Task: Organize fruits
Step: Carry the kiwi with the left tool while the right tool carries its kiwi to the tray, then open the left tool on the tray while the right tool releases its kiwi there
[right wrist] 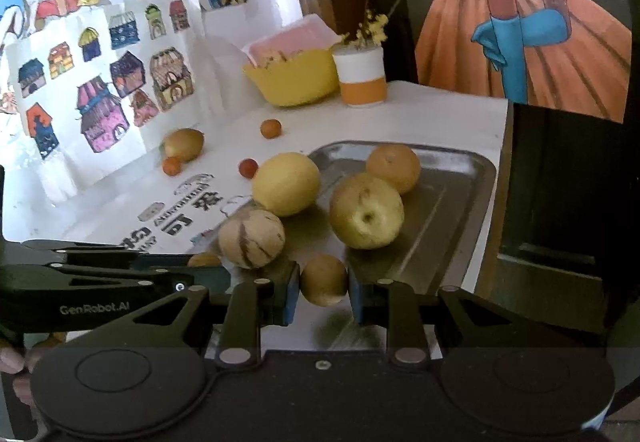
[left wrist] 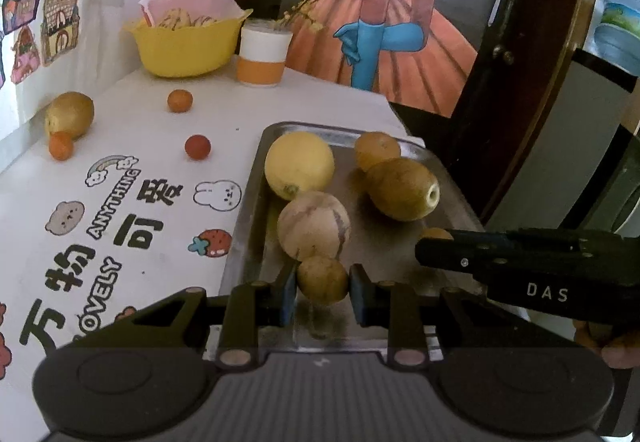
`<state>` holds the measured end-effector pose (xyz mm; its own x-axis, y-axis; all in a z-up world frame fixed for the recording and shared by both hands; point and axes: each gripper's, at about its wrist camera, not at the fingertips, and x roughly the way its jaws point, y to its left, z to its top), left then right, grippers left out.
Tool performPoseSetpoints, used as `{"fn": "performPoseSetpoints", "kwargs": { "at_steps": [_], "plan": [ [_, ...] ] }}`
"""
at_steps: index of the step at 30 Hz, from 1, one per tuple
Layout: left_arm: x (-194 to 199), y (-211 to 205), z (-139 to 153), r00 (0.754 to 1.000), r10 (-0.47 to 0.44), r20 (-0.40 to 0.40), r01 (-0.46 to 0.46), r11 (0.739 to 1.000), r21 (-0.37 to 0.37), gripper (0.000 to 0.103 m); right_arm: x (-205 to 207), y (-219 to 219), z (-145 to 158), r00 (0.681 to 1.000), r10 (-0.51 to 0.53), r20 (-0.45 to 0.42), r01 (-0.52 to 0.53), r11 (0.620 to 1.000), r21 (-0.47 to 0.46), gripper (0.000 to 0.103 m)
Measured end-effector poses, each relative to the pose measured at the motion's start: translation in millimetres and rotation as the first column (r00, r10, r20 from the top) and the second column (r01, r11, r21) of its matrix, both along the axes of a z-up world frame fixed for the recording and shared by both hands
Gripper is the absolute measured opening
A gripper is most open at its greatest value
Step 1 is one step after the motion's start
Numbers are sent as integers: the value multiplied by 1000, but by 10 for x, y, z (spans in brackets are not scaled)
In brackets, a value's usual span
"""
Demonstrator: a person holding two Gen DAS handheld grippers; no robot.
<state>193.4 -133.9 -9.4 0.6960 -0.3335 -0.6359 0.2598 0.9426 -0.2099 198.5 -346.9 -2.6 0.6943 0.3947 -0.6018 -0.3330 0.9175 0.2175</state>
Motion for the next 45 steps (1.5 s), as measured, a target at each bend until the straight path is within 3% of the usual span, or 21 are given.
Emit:
{"fn": "performPoseSetpoints", "kwargs": {
  "at_steps": [21,27,31,34,36,40,42,45],
  "plan": [
    [49,-15,-59,1000,18,-13,-18,1000,9,31,72,64,-94,999,-43,30,43,999,-14,28],
    [32,33,-40,999,25,-30,-25,999,-19,35,58,72,-85,998,-48,37,49,999,-16,32],
    [-20,66,-8,999,32,-32,-33,999,-39,40,-13,55,-33,997,-59,55,60,998,-17,42],
    [-94,98,41,999,39,-20,-40,998,-49,45,-98,30,28,994,-74,77,76,997,-27,54],
    [-157,135,94,999,49,-4,-49,997,-58,57,-166,9,77,992,-85,92,88,996,-30,61],
    [-284,227,198,997,68,28,-66,995,-71,69,-322,-33,172,987,-112,117,117,992,-38,78],
    [-353,280,251,995,88,46,-84,993,-77,86,-408,-44,218,984,-122,127,129,991,-41,83],
    [-463,361,317,992,109,70,-103,991,-85,97,-557,-50,288,981,-131,143,137,990,-35,94]
  ]
}}
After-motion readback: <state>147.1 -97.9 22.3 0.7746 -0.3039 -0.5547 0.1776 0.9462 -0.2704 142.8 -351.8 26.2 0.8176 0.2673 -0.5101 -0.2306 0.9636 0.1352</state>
